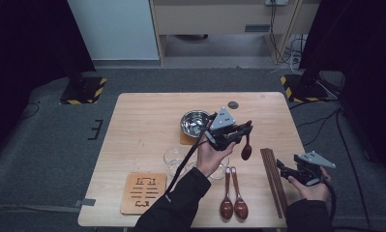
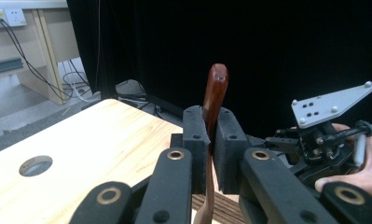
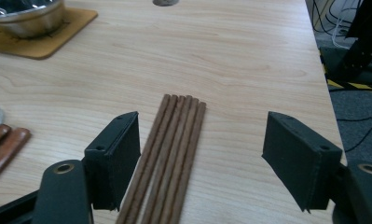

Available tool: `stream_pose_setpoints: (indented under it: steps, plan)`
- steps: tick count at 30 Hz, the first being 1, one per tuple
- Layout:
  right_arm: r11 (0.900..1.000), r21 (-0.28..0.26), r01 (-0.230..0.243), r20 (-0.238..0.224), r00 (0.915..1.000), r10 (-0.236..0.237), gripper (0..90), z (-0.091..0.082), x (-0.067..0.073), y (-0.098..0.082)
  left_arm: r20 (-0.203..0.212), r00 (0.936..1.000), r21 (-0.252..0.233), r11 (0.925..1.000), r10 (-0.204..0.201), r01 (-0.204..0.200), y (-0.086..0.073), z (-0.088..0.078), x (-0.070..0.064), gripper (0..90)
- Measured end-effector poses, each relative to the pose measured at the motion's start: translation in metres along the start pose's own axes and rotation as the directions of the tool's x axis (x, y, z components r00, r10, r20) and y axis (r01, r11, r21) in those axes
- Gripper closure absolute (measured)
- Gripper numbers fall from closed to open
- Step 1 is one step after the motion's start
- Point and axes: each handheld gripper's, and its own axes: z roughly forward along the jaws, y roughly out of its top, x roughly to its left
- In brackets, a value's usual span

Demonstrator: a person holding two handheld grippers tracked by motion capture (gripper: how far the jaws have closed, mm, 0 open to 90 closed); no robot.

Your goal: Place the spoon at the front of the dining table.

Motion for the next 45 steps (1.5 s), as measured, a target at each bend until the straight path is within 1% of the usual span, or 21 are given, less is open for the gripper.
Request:
stream_pose_setpoints:
  steps: [4, 10, 14, 17, 26, 36, 39, 45]
  plan:
    - [1.0, 0.018, -0.002, 0.014, 0.9999, 0.002, 25.7, 0.002, -0.005, -0.003, -0.002, 1.0, -0.006, 1.0, 0.008, -0.008, 0.004, -0.003, 0.001, 84.5]
    - [0.999, 0.051, 0.003, 0.03, 0.9996, -0.005, 24.1, 0.006, -0.013, -0.009, -0.007, 1.0, -0.009, 0.9999, 0.006, -0.006, 0.006, -0.004, 0.004, 84.5]
    - [0.997, 0.083, 0.003, 0.041, 0.9991, -0.006, 23.2, 0.011, -0.018, -0.013, -0.012, 0.9999, -0.009, 1.0, 0.004, -0.004, 0.008, -0.005, 0.007, 84.5]
    - [0.995, 0.103, -0.006, 0.049, 0.9988, 0.001, 22.7, 0.014, -0.023, -0.016, -0.015, 0.9999, -0.014, 0.9999, 0.003, -0.003, 0.01, -0.006, 0.008, 84.5]
    - [0.991, 0.131, -0.011, 0.066, 0.9978, 0.002, 20.5, 0.019, -0.031, -0.022, -0.024, 0.9997, -0.014, 0.9999, 0.005, -0.005, 0.013, -0.009, 0.014, 84.5]
    - [0.988, 0.152, -0.017, 0.079, 0.9969, 0.005, 19.9, 0.024, -0.04, -0.027, -0.041, 0.999, 0.005, 0.9999, 0.016, -0.016, 0.017, -0.013, 0.02, 84.5]
    - [0.988, 0.155, -0.019, 0.078, 0.9969, 0.007, 19.8, 0.025, -0.041, -0.028, -0.046, 0.9987, 0.008, 0.9998, 0.02, -0.019, 0.019, -0.015, 0.023, 84.5]
    - [0.987, 0.161, -0.025, 0.076, 0.997, 0.013, 19.4, 0.027, -0.041, -0.029, -0.058, 0.9982, 0.013, 0.9998, 0.012, -0.012, 0.02, -0.018, 0.029, 84.5]
